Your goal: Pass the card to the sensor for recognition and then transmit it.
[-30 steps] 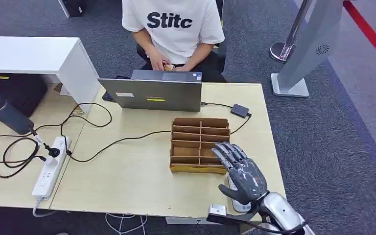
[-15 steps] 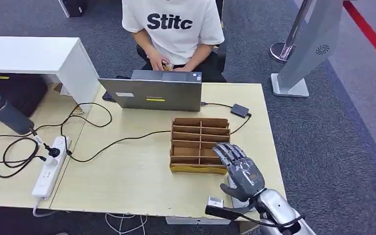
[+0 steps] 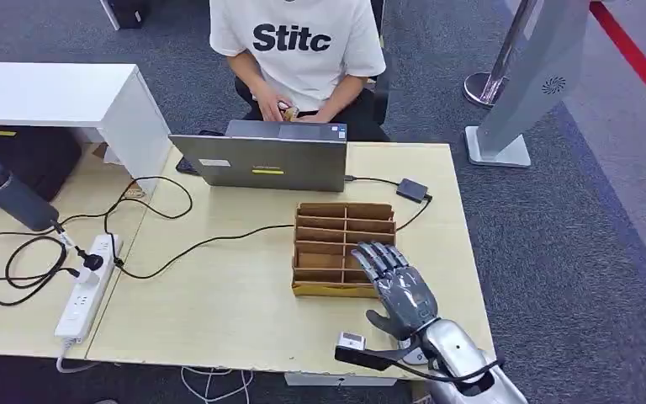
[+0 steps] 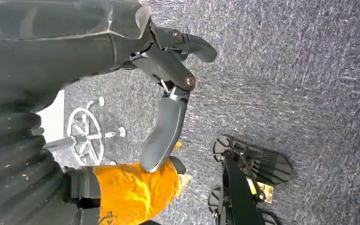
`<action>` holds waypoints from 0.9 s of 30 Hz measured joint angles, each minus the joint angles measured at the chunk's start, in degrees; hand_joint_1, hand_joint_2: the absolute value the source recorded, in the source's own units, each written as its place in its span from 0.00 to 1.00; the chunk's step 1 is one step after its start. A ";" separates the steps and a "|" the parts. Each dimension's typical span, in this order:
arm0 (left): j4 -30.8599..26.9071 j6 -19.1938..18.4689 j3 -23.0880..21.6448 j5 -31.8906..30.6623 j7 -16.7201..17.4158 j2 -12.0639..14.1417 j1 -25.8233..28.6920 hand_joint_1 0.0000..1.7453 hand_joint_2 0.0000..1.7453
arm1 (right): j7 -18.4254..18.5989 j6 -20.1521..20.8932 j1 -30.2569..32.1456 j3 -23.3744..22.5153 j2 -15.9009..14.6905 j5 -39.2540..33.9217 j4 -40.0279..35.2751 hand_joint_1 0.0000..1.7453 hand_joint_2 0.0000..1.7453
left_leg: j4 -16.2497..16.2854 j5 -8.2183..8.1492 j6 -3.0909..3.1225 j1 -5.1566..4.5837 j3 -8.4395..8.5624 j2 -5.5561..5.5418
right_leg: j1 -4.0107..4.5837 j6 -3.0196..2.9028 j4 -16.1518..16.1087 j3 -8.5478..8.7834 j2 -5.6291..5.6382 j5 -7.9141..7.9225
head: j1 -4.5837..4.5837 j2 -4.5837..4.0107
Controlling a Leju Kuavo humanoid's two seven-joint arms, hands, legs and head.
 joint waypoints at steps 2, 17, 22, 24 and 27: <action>-0.02 0.00 0.02 -0.04 0.00 0.02 -0.01 0.00 1.00 | 0.00 0.00 -0.08 0.09 0.13 0.07 0.35 0.00 1.00 | 0.00 0.00 0.00 0.00 0.00 0.00 | 0.00 0.00 0.00 0.00 0.00 0.00 | 0.00 0.00; -0.02 -0.09 1.27 -1.18 0.00 0.02 -0.04 0.00 1.00 | -0.18 -0.90 -0.22 0.28 1.11 0.37 2.43 0.00 1.00 | 0.00 0.00 0.00 0.00 0.01 0.00 | 0.00 0.00 0.00 -0.01 0.01 0.00 | 0.00 0.00; 0.00 -0.11 1.77 -1.81 -0.02 0.02 -0.04 0.00 1.00 | 0.04 -1.01 -0.13 -0.59 1.11 0.70 2.40 0.00 1.00 | 0.00 0.00 0.00 0.00 0.01 0.00 | 0.00 0.00 0.00 -0.01 0.01 0.00 | 0.00 0.00; -0.02 -0.11 2.14 -2.23 -0.02 0.02 -0.05 0.00 1.00 | 0.04 -1.03 0.04 -0.98 1.11 0.87 2.32 0.00 1.00 | 0.00 0.00 0.00 0.00 0.01 0.00 | 0.00 0.00 0.00 -0.01 0.01 0.00 | 0.00 0.00; 0.00 -0.11 2.67 -2.38 -0.11 0.02 -0.05 0.00 1.00 | 0.04 -1.05 0.25 -1.75 1.11 0.98 2.10 0.00 1.00 | 0.00 0.00 0.00 0.00 0.01 0.00 | 0.00 0.00 0.00 -0.02 0.01 0.00 | 0.00 0.00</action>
